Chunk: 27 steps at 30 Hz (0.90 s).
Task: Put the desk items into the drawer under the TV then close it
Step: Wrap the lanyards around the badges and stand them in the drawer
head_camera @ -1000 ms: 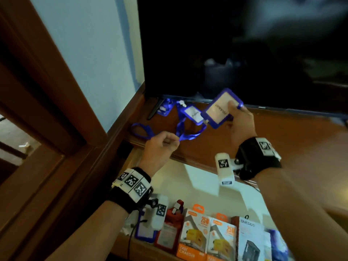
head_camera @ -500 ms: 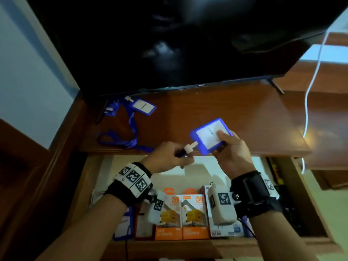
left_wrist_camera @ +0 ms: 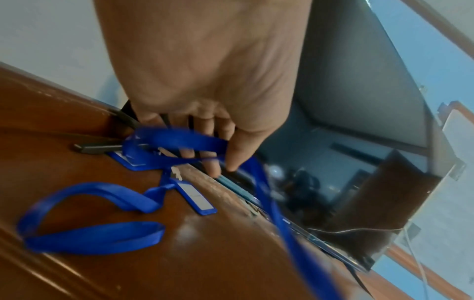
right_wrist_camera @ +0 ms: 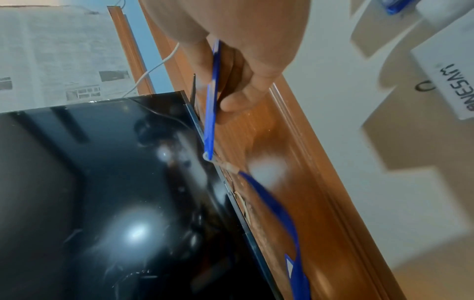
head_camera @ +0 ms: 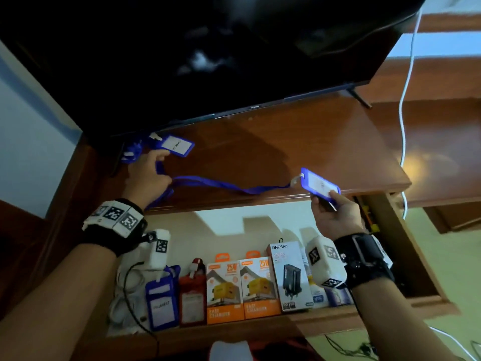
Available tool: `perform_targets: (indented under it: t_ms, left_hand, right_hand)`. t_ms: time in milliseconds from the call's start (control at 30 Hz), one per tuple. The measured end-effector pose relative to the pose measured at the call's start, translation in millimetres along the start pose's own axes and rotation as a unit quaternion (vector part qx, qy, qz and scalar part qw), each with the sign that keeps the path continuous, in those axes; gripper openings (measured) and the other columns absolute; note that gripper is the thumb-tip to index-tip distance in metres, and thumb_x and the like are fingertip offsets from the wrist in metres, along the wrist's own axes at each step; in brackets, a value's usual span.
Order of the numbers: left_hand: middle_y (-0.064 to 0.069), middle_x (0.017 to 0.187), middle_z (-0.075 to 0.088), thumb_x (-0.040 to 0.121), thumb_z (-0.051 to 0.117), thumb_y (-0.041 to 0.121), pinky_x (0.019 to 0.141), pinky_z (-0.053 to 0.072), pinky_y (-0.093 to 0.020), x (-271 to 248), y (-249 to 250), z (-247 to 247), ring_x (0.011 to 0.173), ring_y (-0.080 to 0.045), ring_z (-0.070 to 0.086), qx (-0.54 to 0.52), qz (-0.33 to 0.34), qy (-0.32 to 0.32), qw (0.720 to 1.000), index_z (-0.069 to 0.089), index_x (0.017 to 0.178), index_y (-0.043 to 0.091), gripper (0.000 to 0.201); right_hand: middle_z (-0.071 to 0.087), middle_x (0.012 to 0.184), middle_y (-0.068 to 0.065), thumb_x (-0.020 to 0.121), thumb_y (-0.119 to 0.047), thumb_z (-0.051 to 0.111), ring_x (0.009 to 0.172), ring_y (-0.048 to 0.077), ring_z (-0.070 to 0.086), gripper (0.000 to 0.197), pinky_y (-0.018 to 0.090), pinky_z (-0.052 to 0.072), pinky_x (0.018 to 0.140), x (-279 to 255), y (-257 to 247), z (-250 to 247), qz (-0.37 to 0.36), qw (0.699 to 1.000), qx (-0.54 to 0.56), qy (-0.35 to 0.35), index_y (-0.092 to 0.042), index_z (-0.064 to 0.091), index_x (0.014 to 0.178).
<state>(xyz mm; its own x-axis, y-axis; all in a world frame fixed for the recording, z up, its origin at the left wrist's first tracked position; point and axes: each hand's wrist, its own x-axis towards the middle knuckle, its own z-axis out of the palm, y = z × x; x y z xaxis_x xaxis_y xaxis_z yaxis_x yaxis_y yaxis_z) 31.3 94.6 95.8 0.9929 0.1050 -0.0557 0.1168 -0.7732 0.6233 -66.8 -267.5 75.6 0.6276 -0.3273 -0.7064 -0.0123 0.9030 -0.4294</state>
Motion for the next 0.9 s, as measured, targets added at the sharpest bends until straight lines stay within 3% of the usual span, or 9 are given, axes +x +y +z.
perform_targets:
  t_ms: [100, 167, 267, 367, 433, 500, 633, 733, 900]
  left_hand:
    - [-0.002, 0.102, 0.059, 0.075, 0.071, 0.007, 0.087, 0.043, -0.031, -30.9, 35.4, 19.0, 0.096, -0.019, 0.055, -0.075, 0.063, 0.013, 0.995, 0.064, 0.097, 0.023, 0.028]
    - [-0.003, 0.083, 0.067, 0.085, 0.067, 0.015, 0.078, 0.047, -0.03, -53.0, 61.8, 34.6, 0.078, -0.015, 0.061, -0.163, 0.058, -0.094, 0.98, 0.068, 0.079, 0.02, 0.008]
    - [-0.003, 0.074, 0.073, 0.093, 0.056, 0.038, 0.077, 0.05, -0.032, -78.4, 85.7, 61.4, 0.071, -0.013, 0.066, -0.17, 0.086, -0.216, 0.958, 0.072, 0.072, 0.014, 0.035]
    - [-0.003, 0.082, 0.073, 0.089, 0.05, 0.057, 0.078, 0.049, -0.032, -88.7, 98.3, 81.1, 0.08, -0.015, 0.067, -0.142, 0.106, -0.212, 0.961, 0.067, 0.08, 0.015, 0.047]
    - [-0.004, 0.084, 0.072, 0.08, 0.049, 0.066, 0.082, 0.053, -0.038, -88.4, 103.0, 83.9, 0.081, -0.017, 0.069, -0.236, 0.062, -0.191, 0.951, 0.064, 0.083, 0.018, 0.051]
    - [-0.007, 0.083, 0.069, 0.085, 0.053, 0.056, 0.083, 0.055, -0.043, -82.9, 104.1, 82.8, 0.078, -0.02, 0.068, -0.328, 0.006, -0.153, 0.932, 0.062, 0.083, 0.018, 0.039]
    - [-0.006, 0.079, 0.063, 0.096, 0.053, 0.027, 0.068, 0.054, -0.032, -76.9, 102.6, 70.9, 0.077, -0.019, 0.062, -0.361, -0.039, -0.102, 0.926, 0.063, 0.093, 0.01, 0.02]
    - [-0.01, 0.085, 0.067, 0.093, 0.058, 0.02, 0.077, 0.052, -0.04, -72.0, 93.9, 64.8, 0.08, -0.02, 0.063, -0.326, -0.017, -0.09, 0.941, 0.065, 0.095, 0.009, 0.013]
    - [-0.005, 0.092, 0.069, 0.09, 0.062, 0.014, 0.073, 0.055, -0.031, -75.1, 86.3, 44.9, 0.084, -0.017, 0.066, -0.241, 0.033, -0.133, 0.961, 0.064, 0.103, 0.015, 0.014]
  right_hand:
    - [0.067, 0.084, 0.018, 0.09, -0.007, 0.046, 0.075, 0.027, 0.066, 0.011, 0.028, 0.05, 0.065, -9.3, 15.6, 3.5, 0.03, 0.999, -0.037, -0.024, -0.002, 0.056, 0.088]
    - [0.069, 0.07, 0.012, 0.087, -0.008, 0.047, 0.063, 0.022, 0.068, 0.011, 0.024, 0.045, 0.062, -17.5, 27.4, 6.1, 0.057, 0.994, -0.08, -0.045, -0.006, 0.057, 0.087]
    - [0.066, 0.072, 0.009, 0.084, -0.007, 0.048, 0.061, 0.019, 0.066, 0.013, 0.024, 0.042, 0.057, -33.0, 46.2, 11.5, 0.079, 0.983, -0.14, -0.084, -0.008, 0.057, 0.093]
    - [0.066, 0.079, 0.01, 0.084, -0.009, 0.051, 0.065, 0.019, 0.062, 0.015, 0.026, 0.04, 0.061, -48.2, 62.7, 14.7, 0.092, 0.965, -0.212, -0.122, -0.009, 0.059, 0.097]
    - [0.067, 0.075, 0.01, 0.085, -0.009, 0.052, 0.06, 0.018, 0.06, 0.014, 0.027, 0.04, 0.063, -54.0, 70.5, 14.3, 0.091, 0.955, -0.24, -0.147, -0.007, 0.061, 0.096]
    - [0.068, 0.072, 0.012, 0.086, -0.008, 0.053, 0.057, 0.018, 0.057, 0.013, 0.027, 0.041, 0.063, -55.9, 76.5, 14.0, 0.086, 0.95, -0.252, -0.165, -0.004, 0.062, 0.095]
    - [0.07, 0.08, 0.015, 0.086, -0.012, 0.058, 0.06, 0.019, 0.062, 0.017, 0.026, 0.043, 0.062, -55.5, 84.4, 16.9, 0.07, 0.917, -0.338, -0.199, -0.003, 0.064, 0.099]
    - [0.069, 0.084, 0.015, 0.085, -0.019, 0.061, 0.061, 0.02, 0.062, 0.025, 0.028, 0.043, 0.061, -52.7, 85.3, 19.3, 0.063, 0.899, -0.393, -0.183, -0.004, 0.063, 0.105]
    - [0.068, 0.094, 0.001, 0.089, -0.028, 0.057, 0.085, 0.02, 0.06, 0.02, 0.031, 0.041, 0.069, -47.7, 72.2, 27.9, -0.105, 0.888, -0.427, -0.137, -0.014, 0.062, 0.102]
